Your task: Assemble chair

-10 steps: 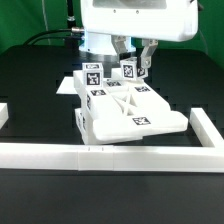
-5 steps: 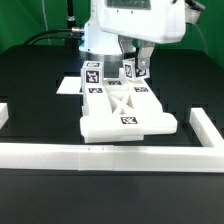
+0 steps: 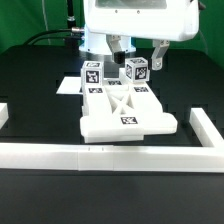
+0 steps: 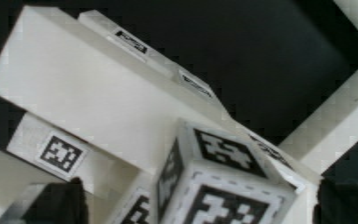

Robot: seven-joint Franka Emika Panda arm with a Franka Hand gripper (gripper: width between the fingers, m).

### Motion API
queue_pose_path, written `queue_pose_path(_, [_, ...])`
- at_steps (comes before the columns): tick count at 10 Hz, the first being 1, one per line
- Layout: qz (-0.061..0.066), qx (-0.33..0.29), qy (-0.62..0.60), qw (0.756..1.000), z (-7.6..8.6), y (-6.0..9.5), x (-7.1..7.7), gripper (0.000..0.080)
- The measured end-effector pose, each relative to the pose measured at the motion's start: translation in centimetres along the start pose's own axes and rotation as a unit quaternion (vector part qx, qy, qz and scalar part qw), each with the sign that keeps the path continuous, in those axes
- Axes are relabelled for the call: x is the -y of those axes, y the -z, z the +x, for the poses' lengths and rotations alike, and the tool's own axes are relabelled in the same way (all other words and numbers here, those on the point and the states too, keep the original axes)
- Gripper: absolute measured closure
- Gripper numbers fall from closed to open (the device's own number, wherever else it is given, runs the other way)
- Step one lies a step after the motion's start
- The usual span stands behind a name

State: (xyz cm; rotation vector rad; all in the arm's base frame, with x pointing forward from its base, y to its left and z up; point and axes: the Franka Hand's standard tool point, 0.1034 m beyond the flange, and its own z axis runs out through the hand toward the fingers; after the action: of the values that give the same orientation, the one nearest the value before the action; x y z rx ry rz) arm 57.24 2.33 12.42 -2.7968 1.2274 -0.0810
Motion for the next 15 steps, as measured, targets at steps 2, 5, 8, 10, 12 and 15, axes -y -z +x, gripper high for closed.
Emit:
queue_pose_path(2, [-0.001, -0.001, 0.091, 0.996, -0.01, 0.0, 0.02, 0.0151])
queue_pose_path(5, [-0.011, -0.005, 0.199, 0.98, -0.52, -0.03, 0.45, 0.0151])
queue_pose_path(8, [-0.014, -0.005, 0.293, 0.956, -0.52, -0.06, 0.42, 0.0151])
queue_pose_path(10, [-0.015, -0.004, 0.353, 0.935, -0.5, -0.06, 0.39, 0.0151])
queue_pose_path(12, [-0.018, -0.004, 0.422, 0.906, -0.32, -0.05, 0.23, 0.0151])
queue_pose_path(15, [-0.019, -0.004, 0.443, 0.896, -0.03, -0.03, -0.02, 0.0331])
